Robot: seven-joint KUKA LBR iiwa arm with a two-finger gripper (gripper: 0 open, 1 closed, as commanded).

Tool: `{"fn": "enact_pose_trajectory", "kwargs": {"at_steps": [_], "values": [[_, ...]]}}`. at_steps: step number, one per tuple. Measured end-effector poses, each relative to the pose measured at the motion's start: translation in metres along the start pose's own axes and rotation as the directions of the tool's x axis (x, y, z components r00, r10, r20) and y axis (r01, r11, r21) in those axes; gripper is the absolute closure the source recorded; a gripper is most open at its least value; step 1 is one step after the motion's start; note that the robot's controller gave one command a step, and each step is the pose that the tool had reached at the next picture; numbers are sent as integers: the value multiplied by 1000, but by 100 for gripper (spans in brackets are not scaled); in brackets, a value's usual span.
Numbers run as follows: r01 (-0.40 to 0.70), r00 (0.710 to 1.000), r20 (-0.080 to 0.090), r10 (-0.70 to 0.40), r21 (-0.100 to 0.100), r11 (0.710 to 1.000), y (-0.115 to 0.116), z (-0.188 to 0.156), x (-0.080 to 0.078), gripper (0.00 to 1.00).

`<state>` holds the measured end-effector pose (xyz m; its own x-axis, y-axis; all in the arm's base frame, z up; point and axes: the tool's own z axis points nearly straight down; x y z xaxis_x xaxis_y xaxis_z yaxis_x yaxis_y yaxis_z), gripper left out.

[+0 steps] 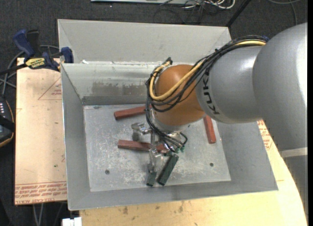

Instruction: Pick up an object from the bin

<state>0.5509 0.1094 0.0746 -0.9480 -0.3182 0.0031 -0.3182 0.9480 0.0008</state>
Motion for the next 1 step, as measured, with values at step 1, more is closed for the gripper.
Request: {"fn": "enact_pose_trajectory", "kwargs": {"at_steps": [1], "values": [[2, 1000, 3, -2, -1, 1000, 2, -1, -1, 100]]}}
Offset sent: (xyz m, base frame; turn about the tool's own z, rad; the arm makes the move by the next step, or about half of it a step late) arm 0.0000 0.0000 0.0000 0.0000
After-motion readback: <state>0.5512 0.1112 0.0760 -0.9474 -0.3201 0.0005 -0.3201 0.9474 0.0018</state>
